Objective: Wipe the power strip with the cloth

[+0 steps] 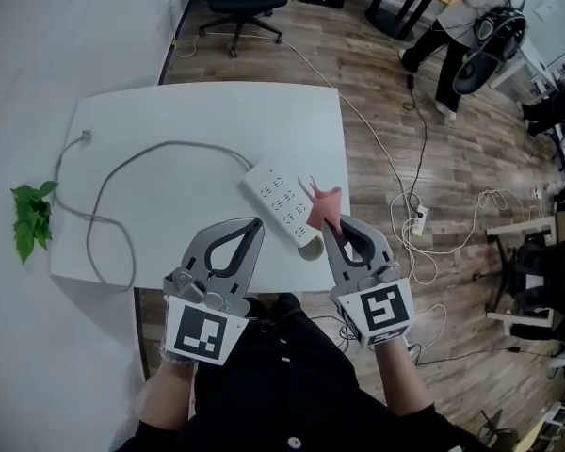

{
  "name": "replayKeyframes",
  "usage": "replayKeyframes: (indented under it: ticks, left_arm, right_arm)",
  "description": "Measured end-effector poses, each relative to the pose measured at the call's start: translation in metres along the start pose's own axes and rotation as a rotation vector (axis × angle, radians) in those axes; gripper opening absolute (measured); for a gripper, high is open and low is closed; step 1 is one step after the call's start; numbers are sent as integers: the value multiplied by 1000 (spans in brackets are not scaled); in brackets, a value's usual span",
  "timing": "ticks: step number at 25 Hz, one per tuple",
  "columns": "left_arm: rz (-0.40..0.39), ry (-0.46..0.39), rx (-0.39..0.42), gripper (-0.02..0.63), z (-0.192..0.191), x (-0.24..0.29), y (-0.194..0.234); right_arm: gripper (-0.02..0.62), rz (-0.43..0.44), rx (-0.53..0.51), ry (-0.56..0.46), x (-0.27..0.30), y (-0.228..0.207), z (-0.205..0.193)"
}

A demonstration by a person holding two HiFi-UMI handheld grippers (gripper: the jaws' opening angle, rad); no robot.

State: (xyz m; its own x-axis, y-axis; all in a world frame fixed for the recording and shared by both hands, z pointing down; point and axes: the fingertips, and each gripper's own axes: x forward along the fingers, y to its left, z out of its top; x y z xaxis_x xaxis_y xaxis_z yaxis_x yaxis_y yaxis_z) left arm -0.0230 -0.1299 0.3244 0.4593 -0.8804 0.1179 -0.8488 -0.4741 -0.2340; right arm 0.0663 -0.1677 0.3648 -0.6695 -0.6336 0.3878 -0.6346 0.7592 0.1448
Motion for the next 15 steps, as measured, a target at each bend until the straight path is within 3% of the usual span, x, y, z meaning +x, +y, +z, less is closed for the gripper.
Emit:
replayKeyframes:
  ticks: [15]
  left_arm:
    - [172,66,-37,14,-17,-23,29]
  right_arm:
    - [51,113,-144,10,78,-17,-1]
